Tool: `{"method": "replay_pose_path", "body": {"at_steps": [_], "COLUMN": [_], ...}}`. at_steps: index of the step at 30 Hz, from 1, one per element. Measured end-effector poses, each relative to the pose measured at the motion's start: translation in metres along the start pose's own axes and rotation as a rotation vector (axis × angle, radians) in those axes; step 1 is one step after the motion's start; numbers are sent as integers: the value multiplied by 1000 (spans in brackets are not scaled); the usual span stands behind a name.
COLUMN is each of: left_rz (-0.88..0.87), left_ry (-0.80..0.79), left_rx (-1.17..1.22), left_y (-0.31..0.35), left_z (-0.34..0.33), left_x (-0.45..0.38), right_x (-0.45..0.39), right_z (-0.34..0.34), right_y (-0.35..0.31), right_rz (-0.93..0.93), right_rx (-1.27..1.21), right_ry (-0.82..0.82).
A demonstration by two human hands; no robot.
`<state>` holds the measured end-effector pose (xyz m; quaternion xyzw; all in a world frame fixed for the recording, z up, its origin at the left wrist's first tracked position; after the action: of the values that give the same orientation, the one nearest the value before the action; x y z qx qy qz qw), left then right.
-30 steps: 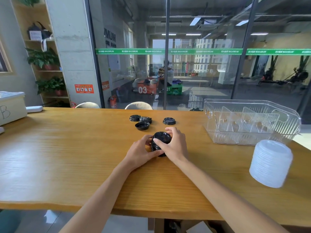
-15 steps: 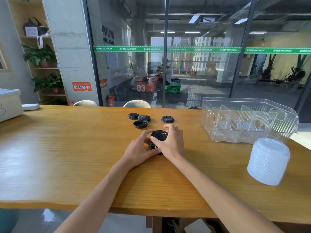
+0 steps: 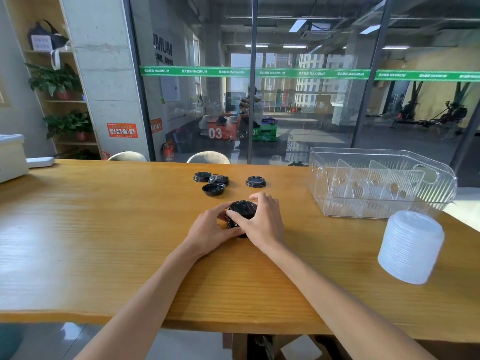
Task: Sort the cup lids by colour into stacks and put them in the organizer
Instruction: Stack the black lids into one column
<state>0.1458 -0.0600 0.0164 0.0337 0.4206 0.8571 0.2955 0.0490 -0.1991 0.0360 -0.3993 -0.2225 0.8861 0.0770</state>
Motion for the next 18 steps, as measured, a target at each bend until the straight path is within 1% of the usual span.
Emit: {"method": "replay_pose_path", "body": {"at_steps": [4, 7, 9, 12, 15, 18], "left_rz": [20, 20, 9, -5, -4, 17], "left_ry": [-16, -30, -18, -2, -26, -50], "left_rx": [-2, -15, -30, -51, -39, 4], "left_y": [-2, -2, -1, 0, 1, 2], "left_z": [-1, -3, -3, -2, -2, -1], "left_x": [-1, -2, -1, 1, 2, 5], "right_x": [1, 5, 6, 7, 6, 3], "right_z": [-1, -2, -3, -1, 6, 15], "right_y": [1, 4, 8, 22, 39, 55], "right_rz": [4, -6, -26, -102, -146, -139], "right_rx": [11, -29, -112, -310, -426, -478], "right_ry": [-8, 3, 4, -21, -94, -170]}}
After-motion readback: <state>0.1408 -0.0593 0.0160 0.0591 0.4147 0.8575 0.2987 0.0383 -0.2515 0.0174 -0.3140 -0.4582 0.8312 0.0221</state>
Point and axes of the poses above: each hand's wrist, its own x-axis away from the middle knuckle, its own z-axis out of the back of the hand, y = z × x, the point moved 6 cm from there along -x, towards the middle knuckle, and after that the axes turned 15 degrees about z, right-handed, at the moved point
